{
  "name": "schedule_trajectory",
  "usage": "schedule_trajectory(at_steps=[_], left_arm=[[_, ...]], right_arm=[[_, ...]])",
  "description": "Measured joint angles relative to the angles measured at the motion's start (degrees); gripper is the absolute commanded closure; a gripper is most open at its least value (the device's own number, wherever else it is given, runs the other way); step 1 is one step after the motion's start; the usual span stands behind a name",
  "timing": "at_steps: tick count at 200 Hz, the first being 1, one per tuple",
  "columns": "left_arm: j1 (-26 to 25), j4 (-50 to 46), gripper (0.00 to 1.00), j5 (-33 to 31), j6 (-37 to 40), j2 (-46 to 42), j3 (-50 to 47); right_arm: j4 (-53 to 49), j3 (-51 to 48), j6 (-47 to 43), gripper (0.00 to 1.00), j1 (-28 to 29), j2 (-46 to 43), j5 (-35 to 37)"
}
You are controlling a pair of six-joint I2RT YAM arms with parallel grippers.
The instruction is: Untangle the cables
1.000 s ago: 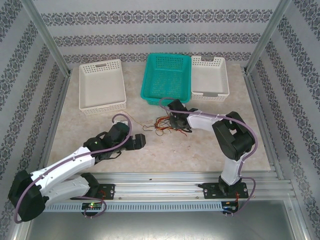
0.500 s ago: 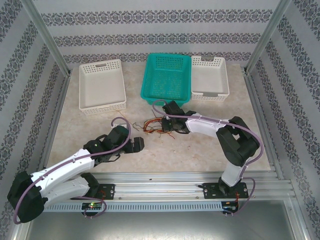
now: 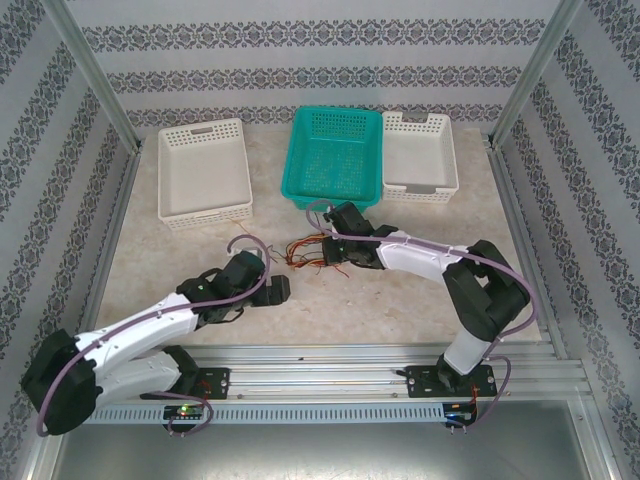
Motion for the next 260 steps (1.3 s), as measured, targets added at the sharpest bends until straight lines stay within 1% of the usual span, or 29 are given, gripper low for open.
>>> schedule_trajectory(at_steps=[34,88,127,160,202,236,260], left_arm=[[0.0,4.7,0.00,-2.7,5.4,5.3,2.3],[0.0,14.9,0.00,-3.4,14.3,8.4,3.2],[0.6,17.9,0.00,-3.4,19.7,12.5,6.3],[3.1,19.5,0.00,-3.1,22.4,16.2,7.3],[8.5,22.1,0.03,0.6,22.7,16.9,6.9],[8.9,23.9,0.06,4.8,22.7,17.2,6.8],[8.9,24.5,0.07,8.1,22.7,18.1,6.8]], right_arm=[[1.6,-0.2,-1.0,1.00,0.2,-1.4,-1.0],[2.6,-1.2,-3.1,1.00,0.8,-2.3,-3.5],[3.4,-2.6,-4.5,1.00,1.0,-3.0,-5.9],[4.2,-3.3,-5.0,1.00,1.0,-3.5,-8.0],[5.3,-3.8,-5.8,1.00,1.0,-4.1,-10.1],[5.6,-4.1,-5.8,1.00,1.0,-4.6,-11.7],[5.6,-4.1,-5.8,1.00,1.0,-4.7,-12.3]])
